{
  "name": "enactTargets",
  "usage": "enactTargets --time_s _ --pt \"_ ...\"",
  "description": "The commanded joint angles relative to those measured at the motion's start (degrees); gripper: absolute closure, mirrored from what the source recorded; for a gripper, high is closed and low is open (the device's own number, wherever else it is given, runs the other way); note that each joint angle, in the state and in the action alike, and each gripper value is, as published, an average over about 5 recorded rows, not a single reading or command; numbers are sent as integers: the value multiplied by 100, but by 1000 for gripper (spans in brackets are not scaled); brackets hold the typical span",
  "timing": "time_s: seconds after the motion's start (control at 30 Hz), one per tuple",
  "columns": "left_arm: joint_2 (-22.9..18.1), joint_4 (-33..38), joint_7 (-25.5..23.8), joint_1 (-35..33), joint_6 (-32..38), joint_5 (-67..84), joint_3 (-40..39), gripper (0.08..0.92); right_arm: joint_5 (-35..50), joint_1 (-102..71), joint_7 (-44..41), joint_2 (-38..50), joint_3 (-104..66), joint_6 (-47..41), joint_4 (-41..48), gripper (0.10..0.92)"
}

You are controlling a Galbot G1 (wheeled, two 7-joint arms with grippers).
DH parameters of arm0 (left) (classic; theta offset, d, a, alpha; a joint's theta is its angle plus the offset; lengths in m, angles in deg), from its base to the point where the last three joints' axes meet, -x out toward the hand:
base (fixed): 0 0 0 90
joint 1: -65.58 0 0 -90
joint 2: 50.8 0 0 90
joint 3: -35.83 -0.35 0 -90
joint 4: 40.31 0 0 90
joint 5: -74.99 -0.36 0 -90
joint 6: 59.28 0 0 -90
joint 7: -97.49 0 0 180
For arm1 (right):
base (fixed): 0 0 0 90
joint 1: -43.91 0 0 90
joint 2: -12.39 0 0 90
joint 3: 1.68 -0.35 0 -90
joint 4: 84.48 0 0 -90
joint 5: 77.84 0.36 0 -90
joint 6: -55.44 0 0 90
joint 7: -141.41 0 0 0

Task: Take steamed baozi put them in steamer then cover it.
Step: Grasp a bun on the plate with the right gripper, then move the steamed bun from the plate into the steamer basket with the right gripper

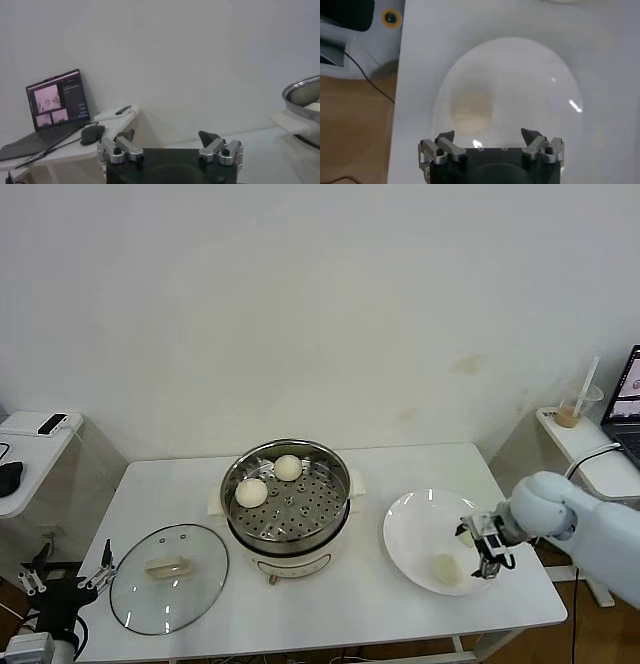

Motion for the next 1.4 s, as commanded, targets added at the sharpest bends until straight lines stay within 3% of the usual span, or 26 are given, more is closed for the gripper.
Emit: enactTargets --time_s 0.03,0.63,1.17,1.4 --pt "-4 -24 -2 -7 -8 -47 2 177 -113 -432 59 -307 -158 -105 311 203" --pt "33 -142 -1 94 -6 -38 8 177 31 -259 130 -696 110 -323 703 210" --pt "44 -149 9 109 0 -31 35 177 114 -49 76 -723 117 -340 780 381" --pt "55 -148 10 120 3 -21 34 177 121 121 -9 -584 33 -260 776 404"
